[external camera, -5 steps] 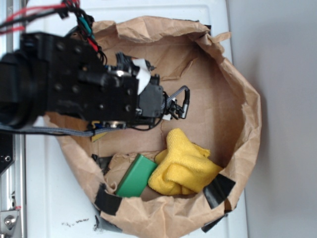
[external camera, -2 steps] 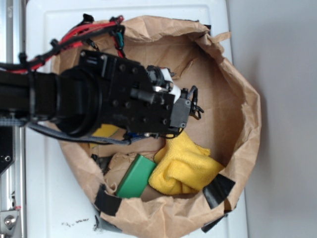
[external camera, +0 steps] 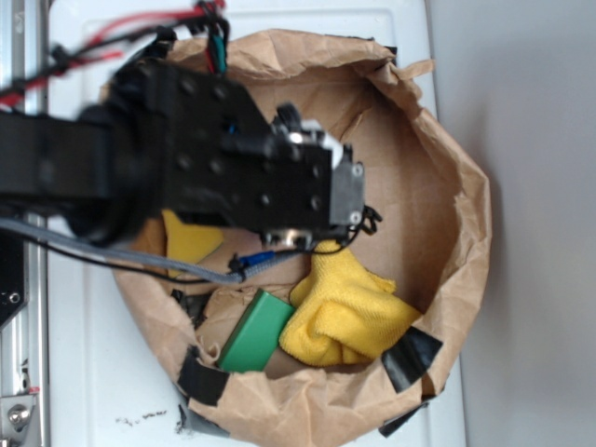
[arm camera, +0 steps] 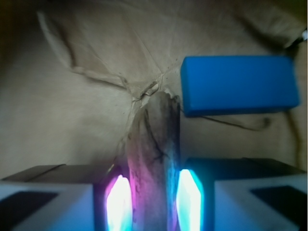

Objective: Grab the wood chip.

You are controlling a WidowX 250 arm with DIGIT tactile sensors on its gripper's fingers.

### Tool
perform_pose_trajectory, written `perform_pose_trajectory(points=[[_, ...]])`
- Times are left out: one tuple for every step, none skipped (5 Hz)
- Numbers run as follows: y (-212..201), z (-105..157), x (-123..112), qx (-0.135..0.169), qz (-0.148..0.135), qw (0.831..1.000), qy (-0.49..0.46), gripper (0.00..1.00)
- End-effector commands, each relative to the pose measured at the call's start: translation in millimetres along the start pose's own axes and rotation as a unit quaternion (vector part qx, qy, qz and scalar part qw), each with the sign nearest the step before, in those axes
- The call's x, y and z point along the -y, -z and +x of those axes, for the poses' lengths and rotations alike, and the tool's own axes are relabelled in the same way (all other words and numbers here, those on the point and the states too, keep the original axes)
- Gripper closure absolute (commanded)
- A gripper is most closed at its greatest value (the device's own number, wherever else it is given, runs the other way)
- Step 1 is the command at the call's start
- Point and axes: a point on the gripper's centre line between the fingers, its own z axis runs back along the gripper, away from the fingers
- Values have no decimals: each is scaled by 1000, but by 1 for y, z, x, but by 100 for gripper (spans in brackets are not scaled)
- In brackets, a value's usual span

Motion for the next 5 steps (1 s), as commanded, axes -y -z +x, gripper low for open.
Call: perform_pose_trajectory(points=[[-56,15,6,-30,-41,999,12,100],[-68,16,5,-43,-55,996,56,100],[-79,23,10,-37,-116,977,175,100],[-82,31,7,-2,-130,945,300,100],[-87,30,5,74,-173,922,338,100]])
